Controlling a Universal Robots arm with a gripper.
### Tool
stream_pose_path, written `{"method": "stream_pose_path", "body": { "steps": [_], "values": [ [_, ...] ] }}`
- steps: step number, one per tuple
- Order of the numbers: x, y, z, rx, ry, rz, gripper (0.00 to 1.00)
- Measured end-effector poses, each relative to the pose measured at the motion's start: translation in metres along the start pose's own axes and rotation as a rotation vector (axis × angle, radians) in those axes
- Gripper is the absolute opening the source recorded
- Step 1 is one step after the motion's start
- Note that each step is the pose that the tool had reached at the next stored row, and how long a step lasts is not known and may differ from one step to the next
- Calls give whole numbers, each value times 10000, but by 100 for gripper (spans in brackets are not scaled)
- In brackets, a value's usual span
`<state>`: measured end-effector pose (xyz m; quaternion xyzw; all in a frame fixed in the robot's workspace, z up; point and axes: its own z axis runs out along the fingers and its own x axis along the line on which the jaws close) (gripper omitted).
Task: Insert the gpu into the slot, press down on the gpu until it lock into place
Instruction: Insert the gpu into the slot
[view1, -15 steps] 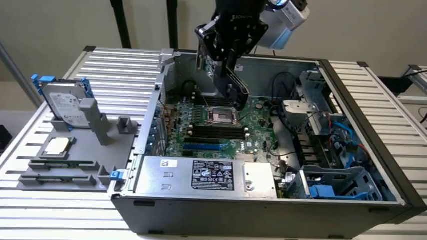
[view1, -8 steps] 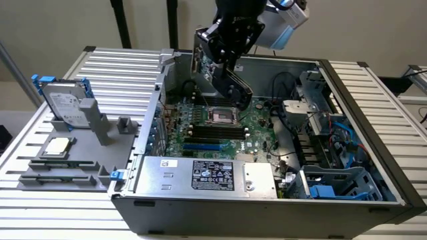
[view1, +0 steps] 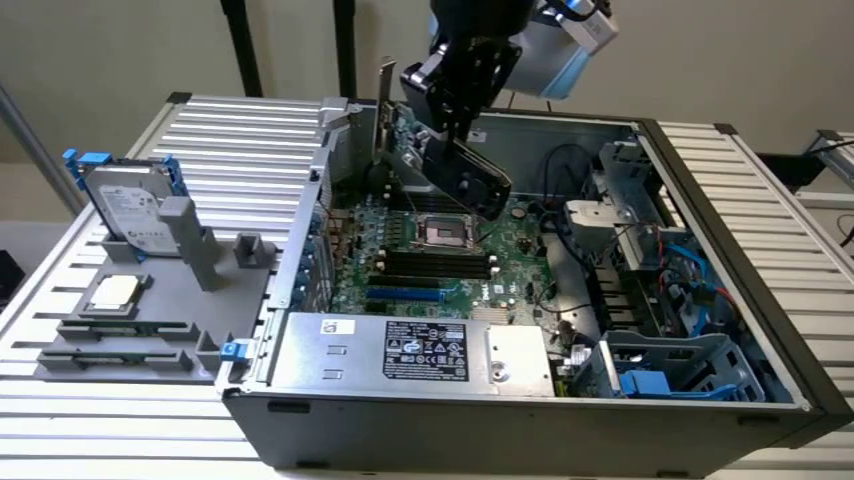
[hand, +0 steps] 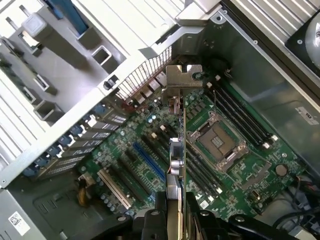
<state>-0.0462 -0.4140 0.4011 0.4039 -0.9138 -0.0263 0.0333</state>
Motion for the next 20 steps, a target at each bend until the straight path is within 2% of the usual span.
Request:
{"method": "stream_pose_path", "body": {
  "steps": [12,16,20],
  "values": [
    [-1,-2,26,82,146,-2174,26],
    [-1,-2,29,85,144,-2880,26],
    [-1,-2,32,65,73,-3522,26]
  ]
}}
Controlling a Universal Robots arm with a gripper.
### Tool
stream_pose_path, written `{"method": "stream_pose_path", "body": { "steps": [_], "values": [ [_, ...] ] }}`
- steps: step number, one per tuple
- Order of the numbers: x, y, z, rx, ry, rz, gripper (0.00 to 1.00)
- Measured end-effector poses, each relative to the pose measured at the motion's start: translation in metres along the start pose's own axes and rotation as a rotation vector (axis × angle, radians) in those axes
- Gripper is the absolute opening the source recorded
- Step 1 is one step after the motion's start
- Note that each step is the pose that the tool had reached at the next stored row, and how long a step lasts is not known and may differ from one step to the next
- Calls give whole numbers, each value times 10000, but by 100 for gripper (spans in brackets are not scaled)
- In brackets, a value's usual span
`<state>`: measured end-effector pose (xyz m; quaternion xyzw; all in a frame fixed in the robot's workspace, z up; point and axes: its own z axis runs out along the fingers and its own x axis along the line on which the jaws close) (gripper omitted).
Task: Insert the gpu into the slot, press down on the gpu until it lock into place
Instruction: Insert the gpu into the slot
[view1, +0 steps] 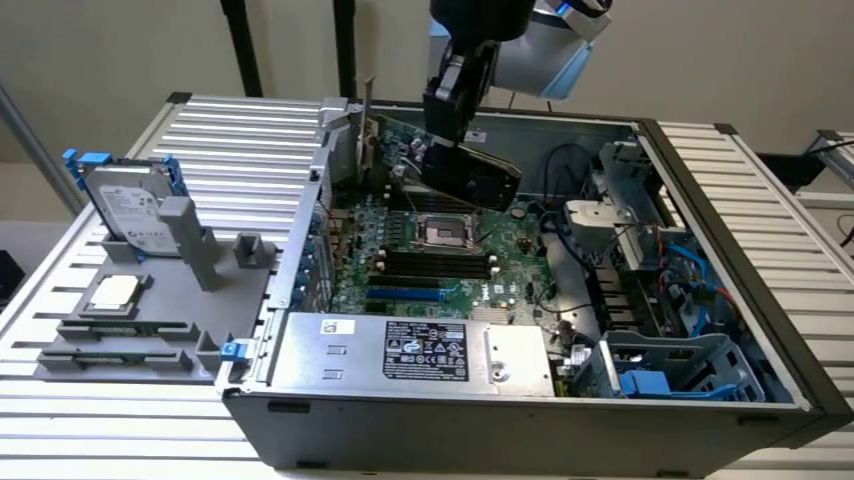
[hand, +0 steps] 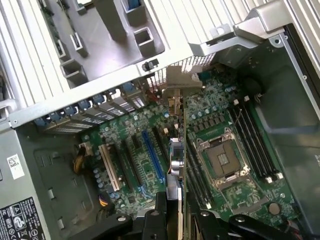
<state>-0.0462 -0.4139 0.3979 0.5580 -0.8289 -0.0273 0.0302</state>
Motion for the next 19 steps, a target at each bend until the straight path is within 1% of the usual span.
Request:
{"method": "stream_pose_path", "body": {
  "steps": [12,14,19],
  "values": [
    [0,-1,9,-9,-256,-1877,26],
    [0,-1,12,2,-310,-2173,26],
    [-1,-2,24,70,-471,-2908,26]
  ]
}}
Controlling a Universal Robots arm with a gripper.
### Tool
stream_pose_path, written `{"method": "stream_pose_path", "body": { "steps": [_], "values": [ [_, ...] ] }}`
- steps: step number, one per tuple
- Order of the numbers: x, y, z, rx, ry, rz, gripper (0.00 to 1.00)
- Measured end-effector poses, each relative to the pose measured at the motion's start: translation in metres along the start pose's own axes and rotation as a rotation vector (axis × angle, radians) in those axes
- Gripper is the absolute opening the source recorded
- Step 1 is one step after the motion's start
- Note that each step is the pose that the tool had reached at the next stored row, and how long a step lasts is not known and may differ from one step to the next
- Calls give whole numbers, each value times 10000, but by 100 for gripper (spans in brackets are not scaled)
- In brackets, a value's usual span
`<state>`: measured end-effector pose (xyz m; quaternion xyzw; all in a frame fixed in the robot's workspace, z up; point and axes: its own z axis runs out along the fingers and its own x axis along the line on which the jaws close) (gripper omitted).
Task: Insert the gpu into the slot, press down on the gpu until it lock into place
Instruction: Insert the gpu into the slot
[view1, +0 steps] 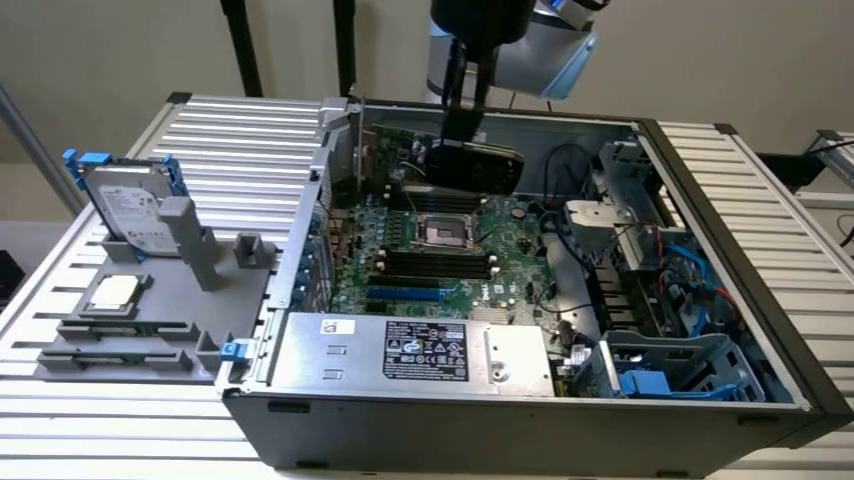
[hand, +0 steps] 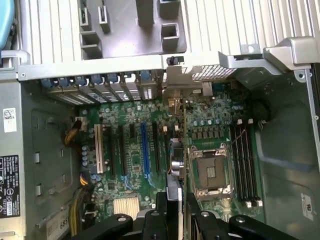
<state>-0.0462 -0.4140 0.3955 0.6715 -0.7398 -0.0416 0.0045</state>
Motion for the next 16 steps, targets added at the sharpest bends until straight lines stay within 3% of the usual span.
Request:
{"method": "stream_pose_path", "body": {
  "steps": [3,7,12,16],
  "values": [
    [0,0,8,65,-63,-416,26],
    [13,-1,32,164,-93,-863,26],
    [205,-4,97,180,-180,-894,26],
    [288,-10,160,184,-186,-856,26]
  ]
}}
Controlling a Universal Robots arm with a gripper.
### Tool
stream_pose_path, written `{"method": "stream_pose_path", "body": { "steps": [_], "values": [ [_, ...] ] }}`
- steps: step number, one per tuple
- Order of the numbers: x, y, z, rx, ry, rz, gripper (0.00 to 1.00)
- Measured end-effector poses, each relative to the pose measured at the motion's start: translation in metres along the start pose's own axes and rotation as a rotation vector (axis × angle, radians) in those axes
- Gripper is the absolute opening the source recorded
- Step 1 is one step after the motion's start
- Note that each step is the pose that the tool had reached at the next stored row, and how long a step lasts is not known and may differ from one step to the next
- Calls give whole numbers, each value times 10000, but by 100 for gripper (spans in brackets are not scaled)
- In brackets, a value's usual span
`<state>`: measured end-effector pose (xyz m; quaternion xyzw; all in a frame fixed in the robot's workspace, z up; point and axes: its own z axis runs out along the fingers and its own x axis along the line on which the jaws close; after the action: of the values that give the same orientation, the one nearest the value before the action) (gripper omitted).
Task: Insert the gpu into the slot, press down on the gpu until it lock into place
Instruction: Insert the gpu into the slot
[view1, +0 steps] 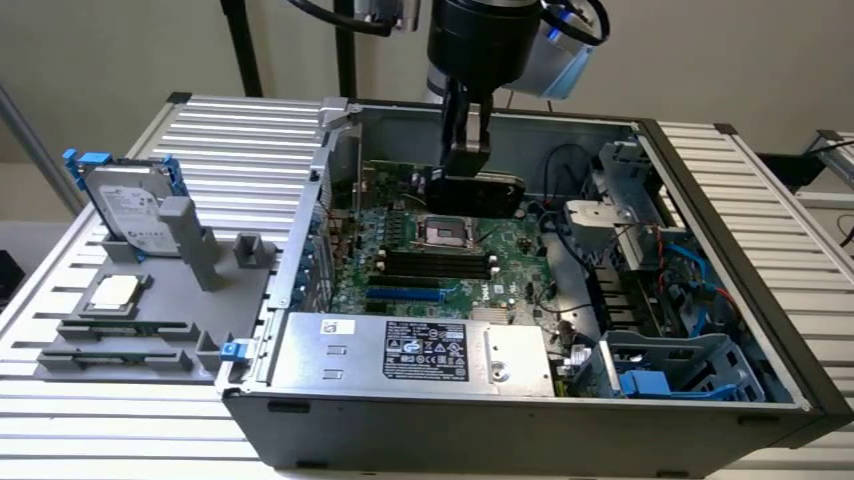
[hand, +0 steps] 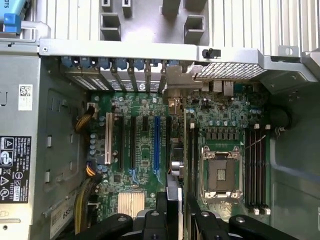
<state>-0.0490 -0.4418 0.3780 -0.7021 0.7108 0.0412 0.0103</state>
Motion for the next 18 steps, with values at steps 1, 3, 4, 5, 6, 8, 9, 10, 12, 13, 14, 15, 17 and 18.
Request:
{"method": "stream_pose_path", "body": {
  "steps": [1,3,4,5,6,8,9,10,12,13,14,15,17,18],
  "values": [
    [10,2,13,1,2,23,26],
    [30,5,39,5,-1,78,26],
    [38,6,55,9,-3,125,26],
    [45,8,73,12,-5,167,26],
    [52,10,90,15,-7,208,26],
    [64,17,126,22,-10,294,26],
    [72,22,145,25,-12,324,26],
    [84,28,163,28,-13,341,26],
    [128,36,192,29,-12,361,26],
    [153,39,207,30,-14,370,26],
    [174,42,221,30,-14,379,26],
    [191,47,233,32,-15,393,26],
    [213,53,247,33,-17,413,26],
    [214,53,249,34,-17,412,26]
  ]
}}
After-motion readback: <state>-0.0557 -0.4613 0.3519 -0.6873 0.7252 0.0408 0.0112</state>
